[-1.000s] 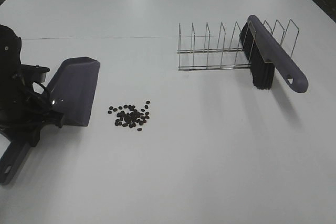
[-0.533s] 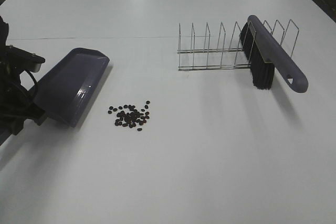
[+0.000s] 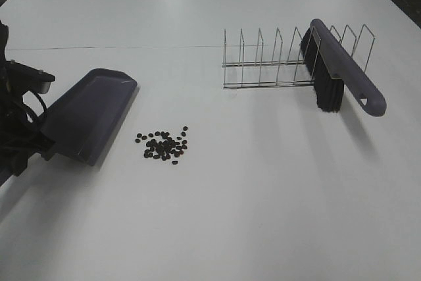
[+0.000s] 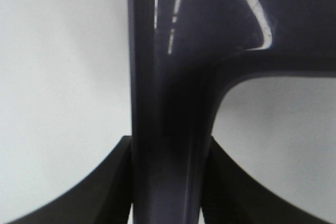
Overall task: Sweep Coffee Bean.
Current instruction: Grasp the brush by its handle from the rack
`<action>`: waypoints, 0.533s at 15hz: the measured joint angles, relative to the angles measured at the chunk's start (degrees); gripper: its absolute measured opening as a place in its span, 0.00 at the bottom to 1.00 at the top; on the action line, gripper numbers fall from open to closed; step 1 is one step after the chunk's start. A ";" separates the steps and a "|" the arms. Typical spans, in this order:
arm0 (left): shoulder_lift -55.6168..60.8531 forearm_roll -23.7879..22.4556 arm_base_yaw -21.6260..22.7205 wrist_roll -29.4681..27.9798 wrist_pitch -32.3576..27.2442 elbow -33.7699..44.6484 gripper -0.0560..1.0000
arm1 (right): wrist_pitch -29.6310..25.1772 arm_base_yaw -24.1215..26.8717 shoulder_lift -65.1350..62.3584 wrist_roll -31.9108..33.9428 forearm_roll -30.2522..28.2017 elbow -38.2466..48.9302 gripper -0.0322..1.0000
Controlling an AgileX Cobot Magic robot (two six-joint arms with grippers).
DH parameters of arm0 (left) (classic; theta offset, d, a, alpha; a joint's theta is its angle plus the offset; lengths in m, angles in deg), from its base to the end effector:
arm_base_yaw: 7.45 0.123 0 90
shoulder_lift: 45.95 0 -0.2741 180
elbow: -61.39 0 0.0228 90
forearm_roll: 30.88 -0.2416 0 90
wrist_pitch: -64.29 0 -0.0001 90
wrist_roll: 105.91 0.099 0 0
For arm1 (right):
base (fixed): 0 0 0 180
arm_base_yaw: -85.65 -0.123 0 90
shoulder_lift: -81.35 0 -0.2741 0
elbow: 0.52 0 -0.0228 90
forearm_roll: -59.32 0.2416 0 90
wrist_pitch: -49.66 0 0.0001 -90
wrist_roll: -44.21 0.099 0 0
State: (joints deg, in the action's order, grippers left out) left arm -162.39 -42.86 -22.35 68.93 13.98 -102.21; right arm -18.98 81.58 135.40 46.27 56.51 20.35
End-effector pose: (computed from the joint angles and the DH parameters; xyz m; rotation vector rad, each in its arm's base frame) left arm 0.3039 -0.0645 0.1232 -0.4766 -3.0678 -0.2555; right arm 0.1251 0.0044 0.3502 -0.0475 2.5034 -0.0204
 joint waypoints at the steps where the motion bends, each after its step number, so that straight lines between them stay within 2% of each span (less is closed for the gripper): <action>1: 0.00 0.40 0.00 0.00 0.00 0.00 0.37 | -0.06 0.00 1.78 0.00 0.00 -0.97 0.93; 3: 0.00 1.09 0.00 0.00 -0.11 0.00 0.37 | -1.26 0.00 14.55 -0.69 0.00 -8.14 0.93; 8: 0.00 2.52 0.00 0.00 -0.17 0.00 0.37 | -1.32 0.00 32.03 -3.44 0.11 -20.51 0.93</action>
State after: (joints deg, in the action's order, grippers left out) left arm -162.39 -40.34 -22.35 68.93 13.81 -102.21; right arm -20.30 81.58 167.43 42.83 56.63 -0.16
